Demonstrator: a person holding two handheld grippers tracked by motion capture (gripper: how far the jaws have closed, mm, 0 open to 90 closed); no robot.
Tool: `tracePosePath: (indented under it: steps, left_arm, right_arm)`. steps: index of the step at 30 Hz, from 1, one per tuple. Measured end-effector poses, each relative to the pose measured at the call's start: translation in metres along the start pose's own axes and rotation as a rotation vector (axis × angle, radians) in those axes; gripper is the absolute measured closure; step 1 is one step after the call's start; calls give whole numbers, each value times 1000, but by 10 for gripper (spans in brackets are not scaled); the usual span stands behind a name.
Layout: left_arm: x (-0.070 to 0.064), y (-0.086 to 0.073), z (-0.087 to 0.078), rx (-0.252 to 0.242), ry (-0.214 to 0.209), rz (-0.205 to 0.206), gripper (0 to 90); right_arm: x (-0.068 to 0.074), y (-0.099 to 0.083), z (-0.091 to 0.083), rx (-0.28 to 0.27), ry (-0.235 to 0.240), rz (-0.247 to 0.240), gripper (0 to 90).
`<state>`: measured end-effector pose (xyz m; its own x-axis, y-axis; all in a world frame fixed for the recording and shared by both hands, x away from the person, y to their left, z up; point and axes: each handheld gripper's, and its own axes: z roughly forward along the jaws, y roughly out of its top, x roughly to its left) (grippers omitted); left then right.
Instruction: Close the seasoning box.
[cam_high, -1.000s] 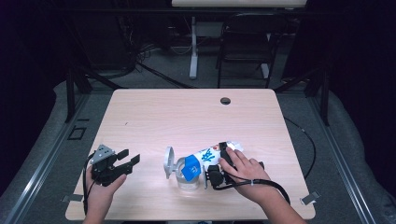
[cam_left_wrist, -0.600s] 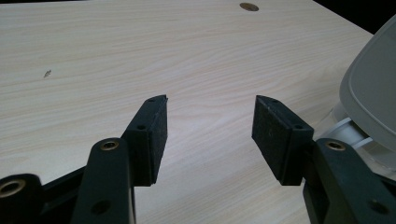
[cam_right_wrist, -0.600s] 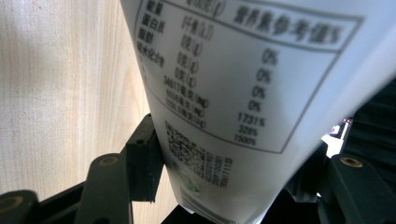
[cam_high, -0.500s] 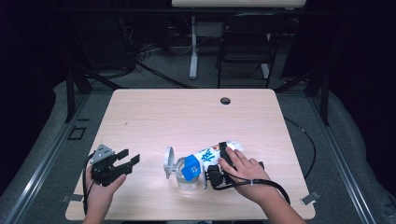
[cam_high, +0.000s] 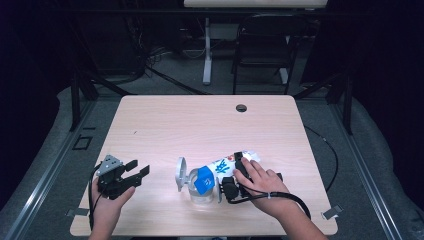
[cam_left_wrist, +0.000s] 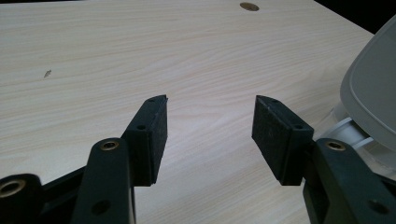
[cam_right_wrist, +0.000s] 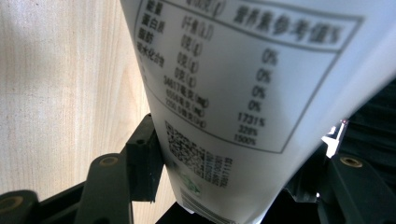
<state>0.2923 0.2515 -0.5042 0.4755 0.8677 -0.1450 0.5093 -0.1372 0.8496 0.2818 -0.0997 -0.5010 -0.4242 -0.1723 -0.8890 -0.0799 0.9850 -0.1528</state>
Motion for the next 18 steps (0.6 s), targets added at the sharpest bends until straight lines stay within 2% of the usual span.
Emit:
tracePosePath:
  steps: [18]
  left_arm:
    - [-1,0,0,5,-1,4,458]
  right_arm:
    - [-1,1,0,0,1,-9,407]
